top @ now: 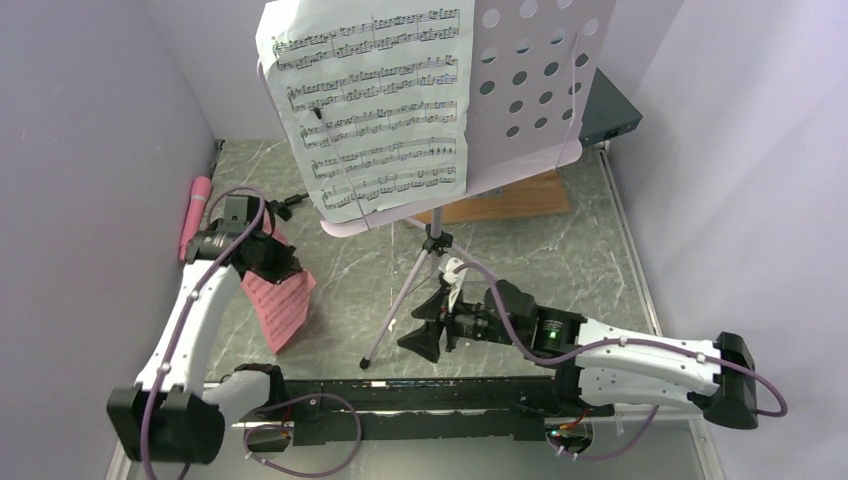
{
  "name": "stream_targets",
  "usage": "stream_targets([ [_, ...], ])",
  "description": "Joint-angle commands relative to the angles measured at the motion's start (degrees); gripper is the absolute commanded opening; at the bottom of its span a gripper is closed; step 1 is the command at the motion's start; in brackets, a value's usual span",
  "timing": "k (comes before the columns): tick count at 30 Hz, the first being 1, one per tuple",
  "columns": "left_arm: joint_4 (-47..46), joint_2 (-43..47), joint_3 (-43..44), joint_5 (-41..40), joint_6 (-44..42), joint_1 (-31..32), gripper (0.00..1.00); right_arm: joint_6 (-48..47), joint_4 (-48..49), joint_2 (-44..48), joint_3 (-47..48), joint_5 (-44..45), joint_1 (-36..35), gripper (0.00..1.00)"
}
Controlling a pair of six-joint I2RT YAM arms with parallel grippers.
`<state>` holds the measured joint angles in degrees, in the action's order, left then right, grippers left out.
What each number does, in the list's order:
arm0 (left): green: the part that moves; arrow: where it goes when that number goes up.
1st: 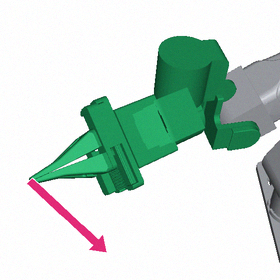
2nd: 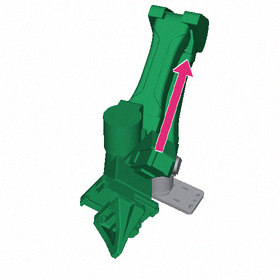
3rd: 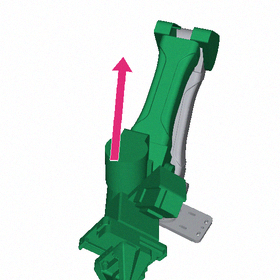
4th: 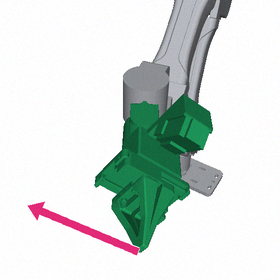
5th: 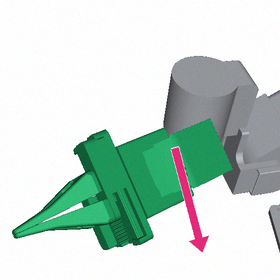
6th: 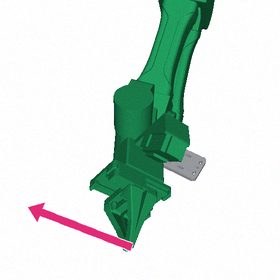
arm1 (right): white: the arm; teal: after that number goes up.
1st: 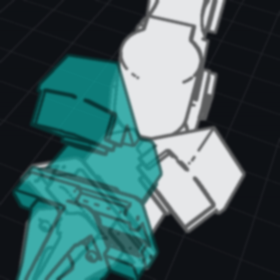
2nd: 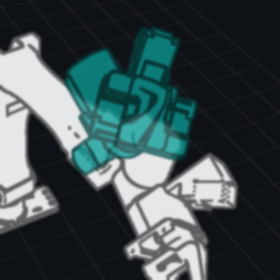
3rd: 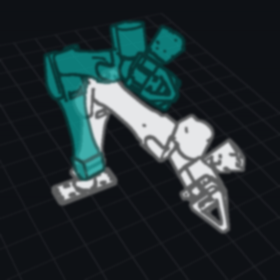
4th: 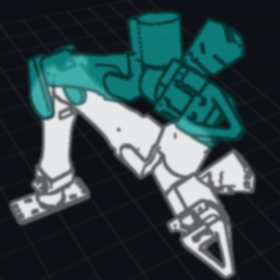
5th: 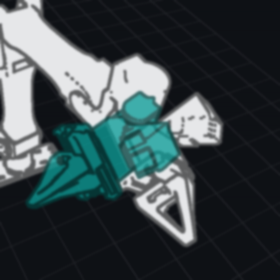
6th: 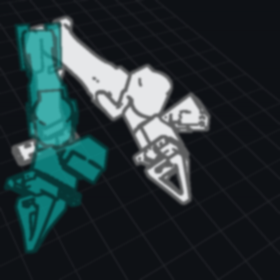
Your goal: Set up the instrument practice props
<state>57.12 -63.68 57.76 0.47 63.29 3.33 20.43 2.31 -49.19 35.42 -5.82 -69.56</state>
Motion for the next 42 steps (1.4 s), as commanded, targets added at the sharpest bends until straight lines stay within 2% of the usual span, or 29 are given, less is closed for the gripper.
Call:
stream_targets([
  [1,6.06,7.35,3.71,5.81,6.21,-0.23,0.00,-2.61,7.59,-5.09,3.05,6.86,-5.06,0.74],
  [4,6.83,11.74,4.03,8.37,11.35,-0.24,0.00,-6.80,11.81,-11.89,6.22,19.07,-11.85,0.80],
  [6,7.03,14.19,4.11,9.68,14.83,-0.19,0.00,-6.88,16.27,-16.70,8.16,30.30,-15.69,0.85],
  [11,5.54,18.89,2.54,12.93,22.66,-0.26,0.07,-12.15,26.90,-30.06,13.48,46.04,-21.80,0.95],
  [15,2.79,20.96,-0.66,18.49,27.76,-0.30,0.07,-11.94,28.29,-37.38,17.75,50.97,-22.55,0.99],
  [22,0.43,22.25,-2.40,26.26,31.65,-0.25,0.06,-12.15,36.58,-43.11,15.40,57.85,-22.55,0.93],
  [28,-0.59,22.19,-2.57,28.32,32.91,-0.31,0.07,-18.75,49.70,-45.03,11.12,53.14,-22.15,0.69],
  [35,-1.66,22.44,-3.43,29.89,34.21,-0.25,0.11,-16.54,55.84,-46.17,8.60,49.00,-19.27,0.28],
  [37,-2.86,21.91,-3.53,31.20,33.94,-0.23,0.18,-14.60,54.93,-44.48,7.09,46.62,-17.51,0.09],
  [38,-3.42,21.60,-3.53,31.67,33.38,-0.25,0.26,-14.00,54.27,-43.26,6.18,45.07,-16.75,0.00],
  [39,-3.93,21.23,-3.46,31.77,32.45,-0.26,0.36,-13.82,53.56,-41.19,5.18,43.12,-15.98,0.00],
  [41,-3.24,20.93,-2.93,30.84,29.20,-0.21,0.72,-13.79,49.44,-36.18,2.46,39.26,-14.95,0.00],
  [42,-2.47,20.95,-2.54,30.09,26.80,-0.25,0.86,-13.00,46.12,-32.45,0.98,36.58,-14.44,0.00],
])
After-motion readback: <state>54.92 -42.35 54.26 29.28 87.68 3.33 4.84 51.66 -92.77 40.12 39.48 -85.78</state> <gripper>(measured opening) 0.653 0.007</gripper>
